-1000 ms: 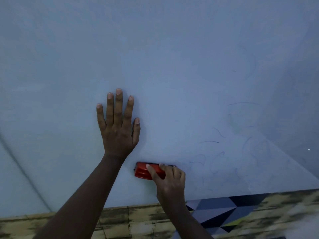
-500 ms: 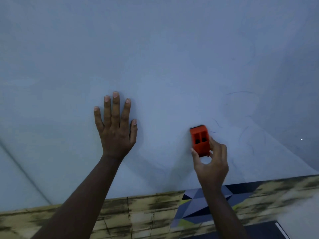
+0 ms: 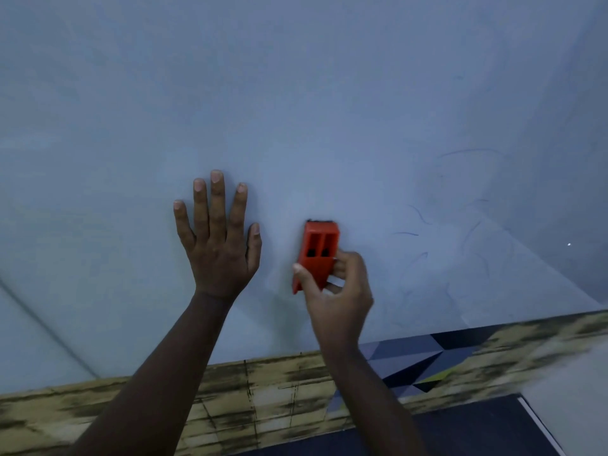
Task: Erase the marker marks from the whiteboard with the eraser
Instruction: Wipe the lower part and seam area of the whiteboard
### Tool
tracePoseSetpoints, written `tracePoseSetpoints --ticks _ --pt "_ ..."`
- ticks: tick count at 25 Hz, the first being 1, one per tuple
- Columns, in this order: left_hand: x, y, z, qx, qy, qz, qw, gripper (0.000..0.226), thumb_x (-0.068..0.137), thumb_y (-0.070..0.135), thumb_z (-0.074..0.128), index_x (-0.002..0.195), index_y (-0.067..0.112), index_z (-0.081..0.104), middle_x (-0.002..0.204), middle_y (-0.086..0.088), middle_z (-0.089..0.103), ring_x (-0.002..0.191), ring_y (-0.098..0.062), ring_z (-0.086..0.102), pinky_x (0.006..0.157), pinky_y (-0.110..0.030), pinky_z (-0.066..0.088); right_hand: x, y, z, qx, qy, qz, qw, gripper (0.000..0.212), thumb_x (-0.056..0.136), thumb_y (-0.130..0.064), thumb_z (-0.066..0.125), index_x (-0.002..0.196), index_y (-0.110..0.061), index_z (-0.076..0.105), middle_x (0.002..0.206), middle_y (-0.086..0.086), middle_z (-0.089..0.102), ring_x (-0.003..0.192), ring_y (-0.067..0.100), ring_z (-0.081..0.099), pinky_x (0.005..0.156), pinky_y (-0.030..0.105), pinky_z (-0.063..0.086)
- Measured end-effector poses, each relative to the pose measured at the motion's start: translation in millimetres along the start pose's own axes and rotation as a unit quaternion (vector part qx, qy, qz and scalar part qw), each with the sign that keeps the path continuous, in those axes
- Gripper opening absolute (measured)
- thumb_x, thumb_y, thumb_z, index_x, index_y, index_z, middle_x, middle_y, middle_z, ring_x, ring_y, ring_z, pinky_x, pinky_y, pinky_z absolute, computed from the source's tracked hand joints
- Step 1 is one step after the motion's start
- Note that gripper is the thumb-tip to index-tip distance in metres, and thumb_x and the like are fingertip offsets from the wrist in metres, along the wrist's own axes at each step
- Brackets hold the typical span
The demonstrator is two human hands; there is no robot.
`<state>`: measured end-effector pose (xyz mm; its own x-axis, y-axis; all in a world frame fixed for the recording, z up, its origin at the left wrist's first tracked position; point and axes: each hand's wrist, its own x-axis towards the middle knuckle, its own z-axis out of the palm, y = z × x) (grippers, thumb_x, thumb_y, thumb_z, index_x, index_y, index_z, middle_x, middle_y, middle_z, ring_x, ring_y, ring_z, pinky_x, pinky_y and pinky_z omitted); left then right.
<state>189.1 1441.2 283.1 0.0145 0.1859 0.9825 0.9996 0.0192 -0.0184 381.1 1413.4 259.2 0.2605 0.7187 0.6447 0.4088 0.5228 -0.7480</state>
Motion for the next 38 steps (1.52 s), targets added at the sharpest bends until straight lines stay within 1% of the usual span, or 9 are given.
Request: tracePoseSetpoints --ticks 5,8,15,19,22,26,29,32,38 --pt "-18 -16 -5 0.017 -0.026 0.039 0.999 0.069 0.11 0.037 0.047 0.17 0.016 0.019 0.179 -0.008 0.0 0.166 -0.027 0.002 0.134 -0.05 0.003 -71 59 26 -0.201 -0.16 -0.152 0.954 0.053 0.084 -0.059 0.078 0.112 -0.018 0.057 0.101 -0.001 0.055 0.08 0.018 0.061 0.049 0.028 0.051" --pt "-29 -27 -10 0.021 -0.033 0.063 0.997 0.071 0.109 0.037 0.051 0.17 0.015 0.022 0.179 -0.009 0.004 0.166 -0.028 0.004 0.134 -0.049 0.005 -90 104 14 -0.251 -0.216 -0.156 0.931 0.057 0.077 -0.056 0.085 0.112 -0.021 0.058 0.104 -0.003 0.05 0.084 0.019 0.062 0.046 0.027 0.051" --pt "-57 -34 -15 0.006 -0.061 0.063 0.996 0.074 0.108 0.038 0.055 0.17 0.016 0.021 0.179 -0.009 0.005 0.166 -0.029 0.004 0.134 -0.05 0.005 -47 63 -3 0.009 0.003 0.098 0.995 0.045 0.075 -0.042 0.092 0.101 -0.023 0.061 0.098 -0.007 0.064 0.089 0.007 0.067 0.063 0.037 0.062" --pt "-72 -37 -18 0.0 -0.079 0.065 0.995 0.072 0.109 0.036 0.054 0.17 0.016 0.021 0.179 -0.01 0.006 0.165 -0.029 0.004 0.134 -0.051 0.004 -49 29 21 -0.066 -0.035 0.017 0.997 0.049 0.079 -0.05 0.086 0.111 -0.022 0.061 0.104 -0.007 0.059 0.09 0.009 0.064 0.067 0.033 0.06" --pt "-78 -43 -22 -0.004 -0.091 0.071 0.993 0.068 0.11 0.03 0.053 0.169 0.015 0.023 0.178 -0.011 0.009 0.165 -0.029 0.008 0.134 -0.05 0.007 -94 51 44 -0.234 -0.16 -0.142 0.948 0.056 0.078 -0.051 0.082 0.118 -0.018 0.062 0.104 0.0 0.055 0.087 0.02 0.058 0.062 0.032 0.054" --pt "-83 -51 -33 -0.01 -0.105 0.084 0.991 0.067 0.109 0.027 0.054 0.168 0.014 0.026 0.178 -0.011 0.014 0.164 -0.029 0.014 0.133 -0.051 0.013 -114 74 49 -0.291 -0.228 -0.183 0.911 0.062 0.064 -0.05 0.092 0.11 -0.02 0.064 0.102 0.0 0.051 0.083 0.024 0.061 0.055 0.033 0.053" --pt "-87 -52 -39 -0.014 -0.11 0.078 0.991 0.067 0.107 0.027 0.058 0.167 0.013 0.031 0.177 -0.011 0.019 0.163 -0.03 0.019 0.131 -0.052 0.018 -94 56 35 -0.248 -0.169 -0.093 0.949 0.058 0.071 -0.053 0.088 0.113 -0.024 0.061 0.104 -0.003 0.055 0.086 0.018 0.062 0.056 0.032 0.056" --pt "-94 -54 -45 -0.024 -0.121 0.067 0.99 0.068 0.106 0.029 0.061 0.166 0.012 0.033 0.176 -0.01 0.021 0.162 -0.03 0.022 0.129 -0.055 0.024 -53 46 6 -0.1 -0.005 0.093 0.991 0.054 0.074 -0.046 0.09 0.117 -0.025 0.066 0.106 -0.009 0.063 0.087 0.005 0.065 0.067 0.03 0.06" --pt "-105 -51 -55 -0.035 -0.145 0.035 0.988 0.071 0.104 0.033 0.066 0.164 0.01 0.036 0.175 -0.012 0.022 0.163 -0.03 0.021 0.127 -0.06 0.026 -35 68 -29 0.079 0.153 0.337 0.926 0.056 0.077 -0.044 0.09 0.125 -0.031 0.062 0.1 -0.006 0.07 0.092 0.013 0.072 0.079 0.046 0.064"
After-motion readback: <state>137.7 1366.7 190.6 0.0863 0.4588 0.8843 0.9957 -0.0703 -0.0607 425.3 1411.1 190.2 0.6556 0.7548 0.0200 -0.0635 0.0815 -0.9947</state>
